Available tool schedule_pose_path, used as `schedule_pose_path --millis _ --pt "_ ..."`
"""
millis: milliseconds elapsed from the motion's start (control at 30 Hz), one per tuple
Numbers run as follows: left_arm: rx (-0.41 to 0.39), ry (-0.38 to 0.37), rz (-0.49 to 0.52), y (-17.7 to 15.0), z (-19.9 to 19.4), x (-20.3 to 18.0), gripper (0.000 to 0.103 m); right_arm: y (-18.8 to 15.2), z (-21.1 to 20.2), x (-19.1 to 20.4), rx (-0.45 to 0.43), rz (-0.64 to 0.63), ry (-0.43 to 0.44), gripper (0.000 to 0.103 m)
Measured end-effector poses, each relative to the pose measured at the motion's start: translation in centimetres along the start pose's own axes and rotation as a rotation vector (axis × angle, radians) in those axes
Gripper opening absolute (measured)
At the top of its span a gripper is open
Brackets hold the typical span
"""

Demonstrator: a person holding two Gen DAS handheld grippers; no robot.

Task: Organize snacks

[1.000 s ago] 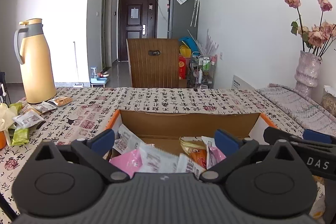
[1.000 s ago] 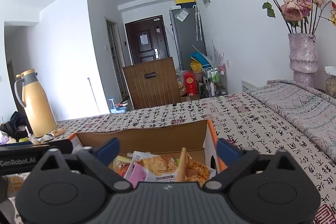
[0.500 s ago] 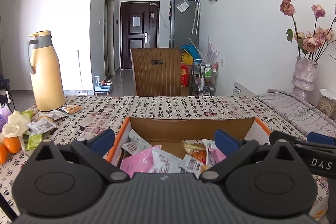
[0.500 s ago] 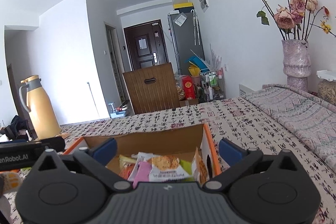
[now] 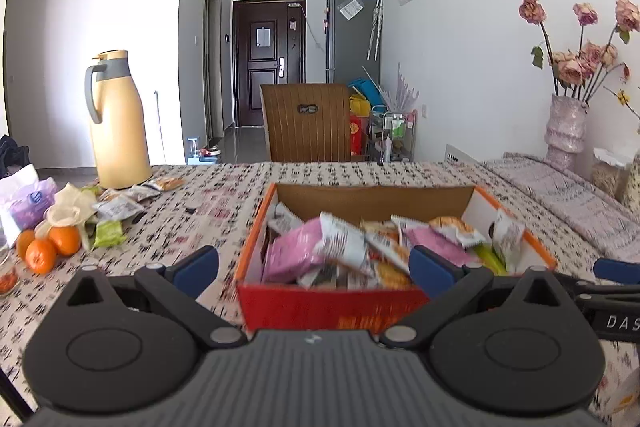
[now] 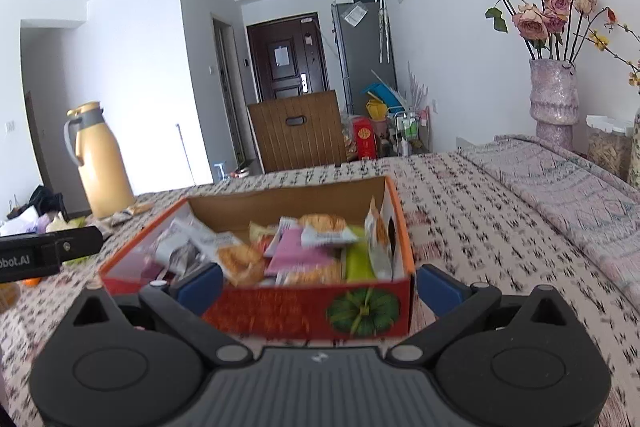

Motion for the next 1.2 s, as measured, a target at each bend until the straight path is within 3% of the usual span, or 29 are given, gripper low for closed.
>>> schedule_pose_path --millis 633,1200 --pt "0.123 -0.045 -0.002 -6.2 -4.4 2.2 0.103 -5.2 -4.8 2.2 0.098 -0.035 0.044 0.103" --pt "0.136 -0.048 -0.001 -7.2 -5.2 2.4 0.103 -6.1 -5.6 2.1 0.121 -0.027 0.043 0.103"
Point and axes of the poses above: each gripper's, at about its wrist camera, not at the fingertips, and z roughly the way its jaws point, x to its left, y to its top, the point moved 4 cm from there along z, roughly the way its jaws point, and after that the axes turned 8 degrees about -z, right-handed, at the moved point
